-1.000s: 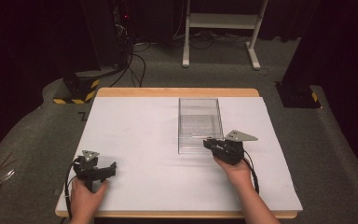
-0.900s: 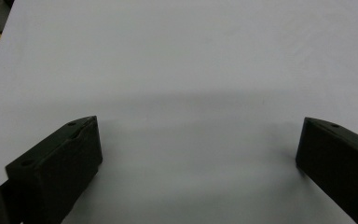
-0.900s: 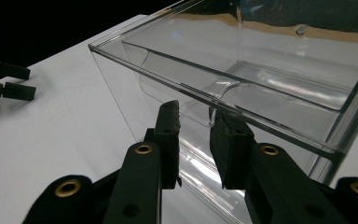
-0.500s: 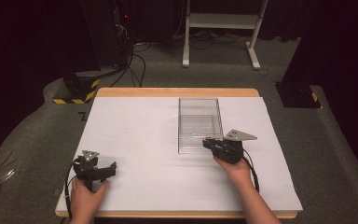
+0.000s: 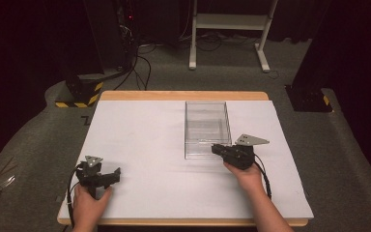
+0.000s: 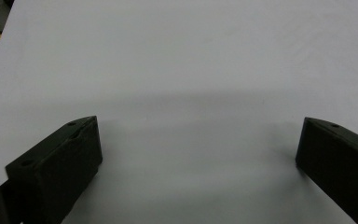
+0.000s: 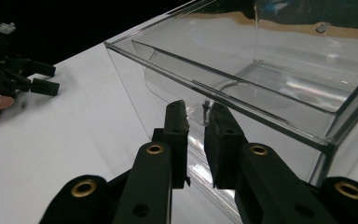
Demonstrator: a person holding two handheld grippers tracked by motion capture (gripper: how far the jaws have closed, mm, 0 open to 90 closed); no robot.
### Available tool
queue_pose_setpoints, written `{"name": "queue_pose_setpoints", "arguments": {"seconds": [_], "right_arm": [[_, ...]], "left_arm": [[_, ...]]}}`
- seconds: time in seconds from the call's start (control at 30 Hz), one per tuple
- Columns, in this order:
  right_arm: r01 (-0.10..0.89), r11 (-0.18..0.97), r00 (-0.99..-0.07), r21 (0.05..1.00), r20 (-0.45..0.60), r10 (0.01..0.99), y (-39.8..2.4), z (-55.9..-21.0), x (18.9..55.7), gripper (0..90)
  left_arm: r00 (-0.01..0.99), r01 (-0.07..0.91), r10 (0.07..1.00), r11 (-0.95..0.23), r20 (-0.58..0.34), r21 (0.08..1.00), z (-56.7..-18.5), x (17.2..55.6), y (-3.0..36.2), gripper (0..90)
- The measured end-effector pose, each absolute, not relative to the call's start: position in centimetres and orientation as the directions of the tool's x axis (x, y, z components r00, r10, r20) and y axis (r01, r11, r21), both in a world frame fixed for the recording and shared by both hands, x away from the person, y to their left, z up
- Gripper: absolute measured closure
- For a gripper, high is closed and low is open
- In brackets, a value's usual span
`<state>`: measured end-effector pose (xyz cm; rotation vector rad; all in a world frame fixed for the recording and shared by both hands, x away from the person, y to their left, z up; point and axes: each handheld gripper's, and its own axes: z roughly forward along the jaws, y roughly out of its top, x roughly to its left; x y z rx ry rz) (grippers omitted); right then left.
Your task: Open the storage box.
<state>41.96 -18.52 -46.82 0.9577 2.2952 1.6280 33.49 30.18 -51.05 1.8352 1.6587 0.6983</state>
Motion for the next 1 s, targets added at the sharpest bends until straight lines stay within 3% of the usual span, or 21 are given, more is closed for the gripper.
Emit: {"name": "queue_pose_setpoints", "arguments": {"seconds": [1.0], "right_arm": [[0.378,0.209,-0.814,0.902,0.216,0.539,-19.2,-47.0,39.5,81.9]], "left_arm": [[0.097,0.702,0.995,-0.074,0.008,0.709,-51.0,33.5,30.2,0.4]]}}
